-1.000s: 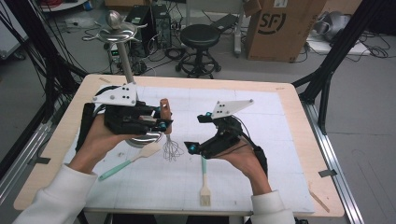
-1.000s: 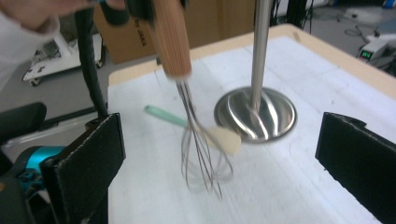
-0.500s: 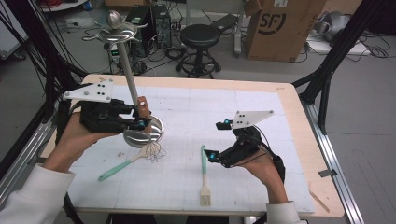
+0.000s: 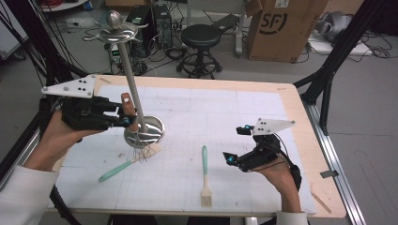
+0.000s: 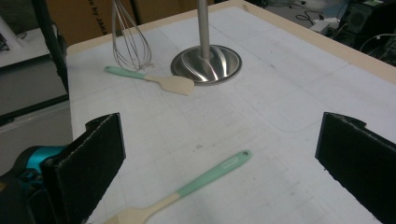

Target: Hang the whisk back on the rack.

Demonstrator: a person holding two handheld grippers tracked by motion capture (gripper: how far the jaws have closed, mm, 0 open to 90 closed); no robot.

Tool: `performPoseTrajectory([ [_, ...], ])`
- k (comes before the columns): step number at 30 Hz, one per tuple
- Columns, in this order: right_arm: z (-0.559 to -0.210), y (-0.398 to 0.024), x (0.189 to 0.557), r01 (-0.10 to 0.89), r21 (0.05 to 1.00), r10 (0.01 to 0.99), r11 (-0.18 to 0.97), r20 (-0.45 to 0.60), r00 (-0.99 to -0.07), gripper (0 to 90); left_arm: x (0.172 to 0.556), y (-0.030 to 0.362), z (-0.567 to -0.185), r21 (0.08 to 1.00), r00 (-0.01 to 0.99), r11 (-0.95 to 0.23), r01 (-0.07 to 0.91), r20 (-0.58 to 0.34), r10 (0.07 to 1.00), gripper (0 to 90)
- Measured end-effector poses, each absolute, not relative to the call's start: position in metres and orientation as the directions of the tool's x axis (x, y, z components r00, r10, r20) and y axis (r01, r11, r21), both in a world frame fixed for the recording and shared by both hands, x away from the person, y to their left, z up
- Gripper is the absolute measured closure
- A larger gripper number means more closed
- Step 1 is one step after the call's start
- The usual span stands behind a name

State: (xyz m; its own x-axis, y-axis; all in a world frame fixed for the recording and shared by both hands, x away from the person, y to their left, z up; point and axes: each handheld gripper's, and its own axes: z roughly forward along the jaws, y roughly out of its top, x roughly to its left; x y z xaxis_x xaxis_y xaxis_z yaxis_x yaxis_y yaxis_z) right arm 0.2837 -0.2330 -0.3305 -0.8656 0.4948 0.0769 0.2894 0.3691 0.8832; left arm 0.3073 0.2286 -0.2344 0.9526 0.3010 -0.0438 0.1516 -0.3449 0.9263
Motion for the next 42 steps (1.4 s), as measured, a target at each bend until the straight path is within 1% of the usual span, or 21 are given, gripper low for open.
performPoseTrajectory([
  [6, -0.342, -0.244, 0.279, 0.300, 0.882, 0.535, 0.364, 0.065, -0.842, 0.0, 0.310, 0.242, -0.226, 0.927, 0.944, -0.331, 0.177, -0.064, 0.324, 73.0],
  [11, -0.350, -0.248, 0.276, 0.303, 0.888, 0.550, 0.347, 0.070, -0.832, 0.0, 0.315, 0.253, -0.215, 0.930, 0.938, -0.315, 0.190, -0.078, 0.337, 73.0],
  [14, -0.355, -0.251, 0.274, 0.308, 0.890, 0.559, 0.337, 0.074, -0.826, 0.0, 0.317, 0.257, -0.209, 0.929, 0.944, -0.322, 0.183, -0.074, 0.322, 72.9],
  [19, -0.357, -0.254, 0.274, 0.312, 0.888, 0.562, 0.338, 0.076, -0.824, 0.0, 0.323, 0.261, -0.202, 0.928, 0.941, -0.322, 0.188, -0.076, 0.330, 73.0],
  [24, -0.358, -0.255, 0.275, 0.308, 0.893, 0.563, 0.330, 0.076, -0.823, 0.0, 0.325, 0.260, -0.196, 0.927, 0.941, -0.325, 0.190, -0.077, 0.330, 73.0],
  [29, -0.360, -0.255, 0.275, 0.305, 0.892, 0.562, 0.333, 0.073, -0.824, 0.0, 0.326, 0.260, -0.188, 0.923, 0.941, -0.343, 0.175, -0.054, 0.335, 73.0],
  [32, -0.359, -0.254, 0.275, 0.305, 0.894, 0.561, 0.328, 0.075, -0.824, 0.0, 0.327, 0.260, -0.183, 0.929, 0.939, -0.325, 0.179, -0.063, 0.338, 73.0],
  [33, -0.359, -0.254, 0.276, 0.304, 0.894, 0.560, 0.328, 0.075, -0.825, 0.0, 0.328, 0.261, -0.182, 0.926, 0.940, -0.337, 0.173, -0.052, 0.338, 73.0],
  [42, -0.359, -0.254, 0.276, 0.301, 0.898, 0.561, 0.322, 0.076, -0.824, 0.0, 0.336, 0.256, -0.169, 0.922, 0.933, -0.334, 0.193, -0.067, 0.354, 73.0],
])
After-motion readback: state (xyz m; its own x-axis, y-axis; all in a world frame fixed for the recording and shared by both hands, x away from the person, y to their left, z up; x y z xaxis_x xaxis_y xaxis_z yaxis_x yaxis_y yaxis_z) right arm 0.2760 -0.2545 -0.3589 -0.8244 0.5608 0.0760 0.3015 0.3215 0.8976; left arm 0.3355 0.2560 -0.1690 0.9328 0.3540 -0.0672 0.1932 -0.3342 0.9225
